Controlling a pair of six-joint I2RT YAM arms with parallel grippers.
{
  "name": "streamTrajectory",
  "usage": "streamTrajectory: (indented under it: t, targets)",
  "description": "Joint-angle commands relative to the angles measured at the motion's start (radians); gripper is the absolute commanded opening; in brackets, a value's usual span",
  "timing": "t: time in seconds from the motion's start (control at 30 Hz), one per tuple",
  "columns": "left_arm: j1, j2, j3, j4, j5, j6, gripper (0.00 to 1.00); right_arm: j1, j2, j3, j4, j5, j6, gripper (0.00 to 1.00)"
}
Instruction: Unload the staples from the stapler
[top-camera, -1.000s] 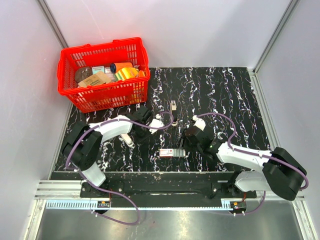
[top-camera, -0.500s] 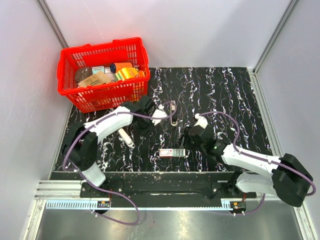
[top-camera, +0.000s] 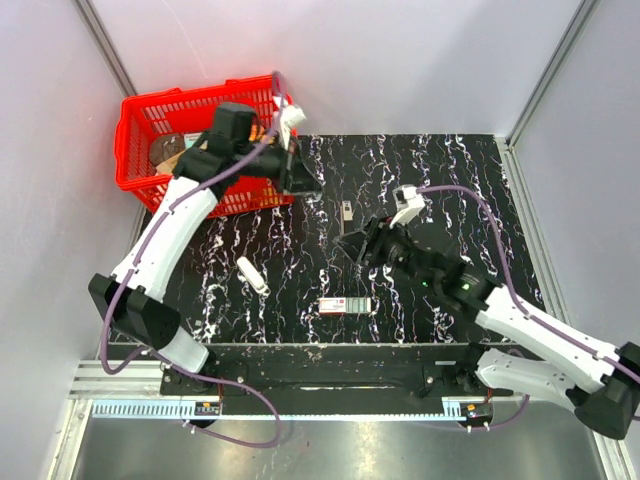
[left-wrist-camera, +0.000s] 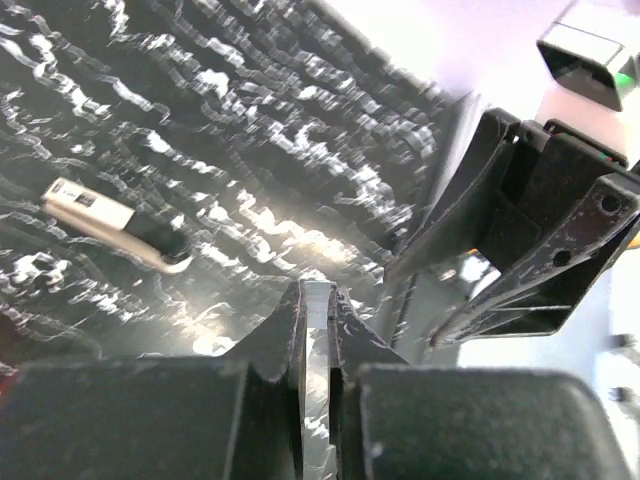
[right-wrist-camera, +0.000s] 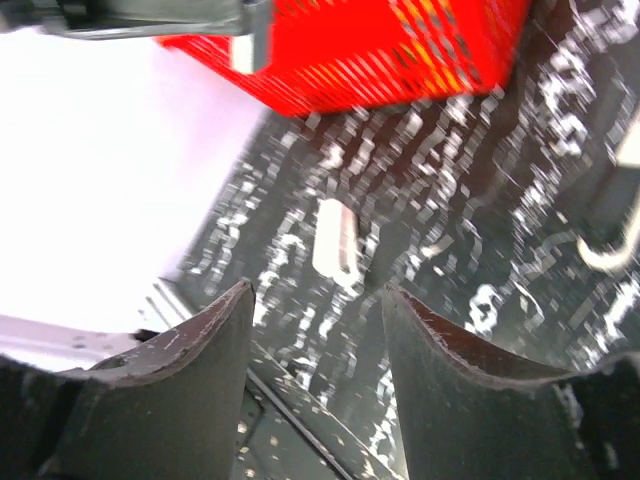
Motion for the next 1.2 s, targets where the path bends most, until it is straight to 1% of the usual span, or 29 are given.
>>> streamTrajectory:
  t: [0.0,0.03,0.07,0.1,0.13,0.17,0.23,0.27,0.37,0.47,0.57,0.8,0.97,1.17]
  targets:
    - [0.102,-0.035,-0.075,0.423,0.454,-0.554,0.00,-0.007,-0.088,0.078,0.133,-0.093,-0.044,0.62]
    - [0.110,-0.044,-0.124,0.553,0.486,-0.673,0.01,-0.007,-0.100,0.088,0.147,-0.122,-0.043,0.63]
    - [0.113,-0.059,-0.183,0.729,0.510,-0.818,0.01,-0.007,-0.108,0.094,0.162,-0.133,-0.044,0.64]
    - [0.113,-0.073,-0.239,0.971,0.511,-1.006,0.01,-0.007,-0.112,0.100,0.182,-0.147,-0.044,0.64]
    - [0.114,-0.085,-0.305,1.126,0.508,-1.086,0.01,-0.007,-0.106,0.108,0.195,-0.156,-0.040,0.65]
    - [0.110,-0.095,-0.379,1.297,0.501,-1.255,0.01,-0.007,-0.097,0.115,0.202,-0.168,-0.033,0.65]
    - [0.101,-0.098,-0.437,1.511,0.496,-1.423,0.02,-0.007,-0.071,0.132,0.212,-0.184,-0.023,0.65]
    - [0.101,-0.102,-0.456,1.560,0.496,-1.460,0.01,-0.007,-0.060,0.134,0.222,-0.191,-0.020,0.65]
    - [0.099,-0.131,-0.485,1.539,0.496,-1.445,0.01,-0.007,-0.043,0.140,0.247,-0.196,-0.015,0.65]
    - [0.098,-0.156,-0.522,1.586,0.496,-1.479,0.01,-0.007,-0.029,0.141,0.261,-0.196,-0.012,0.65]
    - [0.091,-0.176,-0.544,1.579,0.494,-1.476,0.01,-0.007,-0.017,0.140,0.290,-0.201,-0.003,0.65]
    - [0.070,-0.211,-0.580,1.470,0.491,-1.380,0.01,-0.007,-0.005,0.151,0.330,-0.233,0.017,0.63]
    - [0.065,-0.219,-0.573,1.395,0.488,-1.312,0.01,-0.007,0.004,0.149,0.362,-0.271,0.048,0.59]
    - [0.058,-0.236,-0.574,1.309,0.487,-1.241,0.01,-0.007,0.013,0.154,0.374,-0.271,0.057,0.56]
